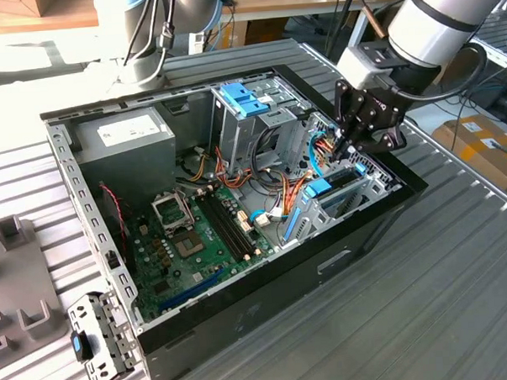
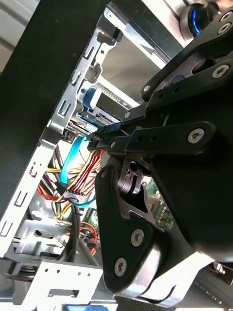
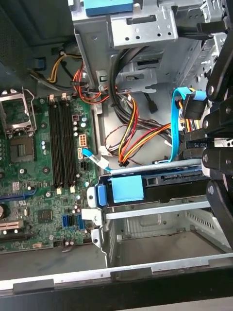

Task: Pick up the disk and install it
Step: 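Insert the first disk wire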

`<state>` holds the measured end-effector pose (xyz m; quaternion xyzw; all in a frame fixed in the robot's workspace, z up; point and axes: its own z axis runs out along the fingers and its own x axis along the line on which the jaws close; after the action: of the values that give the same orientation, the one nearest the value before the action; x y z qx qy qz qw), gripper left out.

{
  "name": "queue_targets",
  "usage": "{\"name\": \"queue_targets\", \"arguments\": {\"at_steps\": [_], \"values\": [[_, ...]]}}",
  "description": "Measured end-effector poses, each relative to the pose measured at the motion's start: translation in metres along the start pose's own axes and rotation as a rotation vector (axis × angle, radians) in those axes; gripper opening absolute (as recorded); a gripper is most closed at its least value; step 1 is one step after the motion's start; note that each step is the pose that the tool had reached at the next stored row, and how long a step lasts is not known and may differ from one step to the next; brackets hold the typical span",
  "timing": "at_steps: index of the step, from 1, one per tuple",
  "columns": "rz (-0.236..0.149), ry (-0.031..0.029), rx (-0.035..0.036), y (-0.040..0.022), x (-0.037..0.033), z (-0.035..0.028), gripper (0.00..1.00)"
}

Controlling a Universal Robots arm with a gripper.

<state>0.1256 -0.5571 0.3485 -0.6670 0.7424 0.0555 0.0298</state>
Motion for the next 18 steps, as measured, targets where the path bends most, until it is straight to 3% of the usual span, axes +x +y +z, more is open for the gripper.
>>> {"name": "queue_targets", "arguments": {"at_steps": [1,2,3,4,9,10,12,13,15,18], "values": [[-0.009,-0.0095,-0.0022,0.0000,-0.0001,-0.0001,0.17],[-0.013,-0.0297,-0.0046,0.0000,-0.0001,0.0000,0.17],[-0.014,-0.0549,-0.0073,0.0000,0.0000,-0.0001,0.17],[-0.015,-0.0665,-0.0084,0.0000,0.0000,-0.0001,0.17],[-0.017,-0.0655,-0.0087,0.0000,0.0006,-0.0002,0.17],[-0.021,-0.0599,-0.0088,0.0000,0.0007,-0.0002,0.17],[-0.042,-0.0298,-0.0093,0.0003,0.0008,-0.0002,0.17],[-0.050,-0.0232,-0.0098,0.0002,0.0010,-0.0002,0.17],[-0.061,-0.0220,-0.0111,0.0002,0.0033,-0.0004,0.17],[-0.070,-0.0213,-0.0116,0.0022,0.0154,-0.0017,0.17]]}}
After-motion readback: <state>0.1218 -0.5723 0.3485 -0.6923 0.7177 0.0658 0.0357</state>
